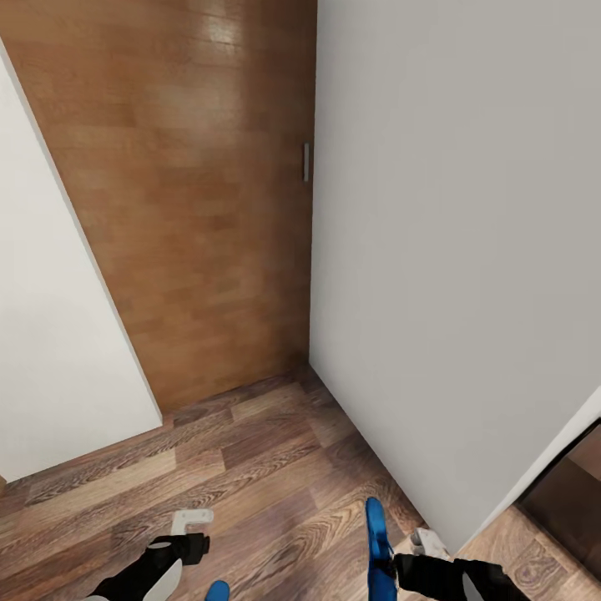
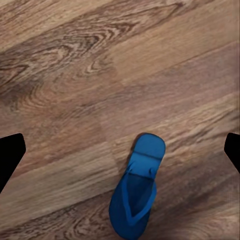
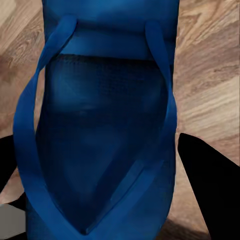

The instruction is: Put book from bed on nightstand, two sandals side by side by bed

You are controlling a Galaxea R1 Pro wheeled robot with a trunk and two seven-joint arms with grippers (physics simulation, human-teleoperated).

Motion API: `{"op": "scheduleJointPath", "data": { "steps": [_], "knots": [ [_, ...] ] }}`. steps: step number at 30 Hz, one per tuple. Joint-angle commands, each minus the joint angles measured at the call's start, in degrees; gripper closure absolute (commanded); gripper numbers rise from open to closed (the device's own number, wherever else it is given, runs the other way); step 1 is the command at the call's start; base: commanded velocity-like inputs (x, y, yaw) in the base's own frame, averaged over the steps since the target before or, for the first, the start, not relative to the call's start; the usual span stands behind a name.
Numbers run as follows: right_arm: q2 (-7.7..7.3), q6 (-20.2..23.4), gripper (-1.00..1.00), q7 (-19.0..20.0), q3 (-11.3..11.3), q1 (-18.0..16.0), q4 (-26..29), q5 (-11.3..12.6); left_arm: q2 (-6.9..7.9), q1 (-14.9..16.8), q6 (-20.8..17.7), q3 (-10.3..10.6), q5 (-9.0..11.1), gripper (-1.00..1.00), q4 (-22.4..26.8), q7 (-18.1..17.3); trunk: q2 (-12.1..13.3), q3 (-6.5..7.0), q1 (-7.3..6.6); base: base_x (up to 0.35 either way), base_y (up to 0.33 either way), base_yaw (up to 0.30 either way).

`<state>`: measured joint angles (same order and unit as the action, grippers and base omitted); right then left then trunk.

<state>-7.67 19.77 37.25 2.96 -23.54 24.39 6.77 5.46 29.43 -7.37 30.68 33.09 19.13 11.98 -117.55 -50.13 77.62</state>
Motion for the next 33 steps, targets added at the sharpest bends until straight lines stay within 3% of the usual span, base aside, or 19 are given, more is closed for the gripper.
{"op": "scheduleJointPath", "data": {
  "steps": [1,2,5,7,14,20,33],
  "knots": [
    [-0.01,4.25,1.0,0.2,0.61,0.01,3.59,3.08,0.07,0.02,-0.29,0.49,0.46,-1.0,0.2,0.4,-0.02,-0.06,-0.01,0.0,0.0,0.0],
    [-0.02,6.02,1.0,0.2,0.84,0.0,5.3,4.7,0.06,0.02,-0.29,0.5,0.46,-1.0,0.2,0.37,-0.02,-0.06,-0.01,0.0,0.0,0.0],
    [-0.15,15.29,1.0,0.2,1.59,-0.01,14.14,14.45,0.0,0.02,-0.28,0.51,0.48,-1.0,0.2,-0.55,-0.02,-0.06,-0.01,0.0,0.0,0.0],
    [-0.4,18.85,1.0,0.2,1.73,-0.01,17.18,18.02,-0.01,0.02,-0.3,0.52,0.48,-1.0,0.21,-1.28,-0.02,-0.06,-0.01,0.0,0.0,0.0],
    [-0.55,24.96,1.0,0.34,1.71,-0.02,22.79,25.39,-0.01,0.0,-0.33,0.52,0.54,-1.0,0.13,-2.2,-0.02,-0.06,-0.01,0.0,0.0,0.0],
    [-0.13,25.15,1.0,1.15,1.33,-0.02,23.52,27.14,-0.43,-0.06,-0.35,0.52,0.56,-1.0,0.12,-2.3,-0.02,-0.06,-0.01,0.0,0.0,0.0],
    [0.1,25.03,1.0,1.36,1.37,-0.02,23.42,27.36,-0.82,-0.07,-0.45,0.52,0.65,-1.0,0.14,-2.22,-0.02,-0.06,-0.01,0.0,0.0,0.0]
  ]
}}
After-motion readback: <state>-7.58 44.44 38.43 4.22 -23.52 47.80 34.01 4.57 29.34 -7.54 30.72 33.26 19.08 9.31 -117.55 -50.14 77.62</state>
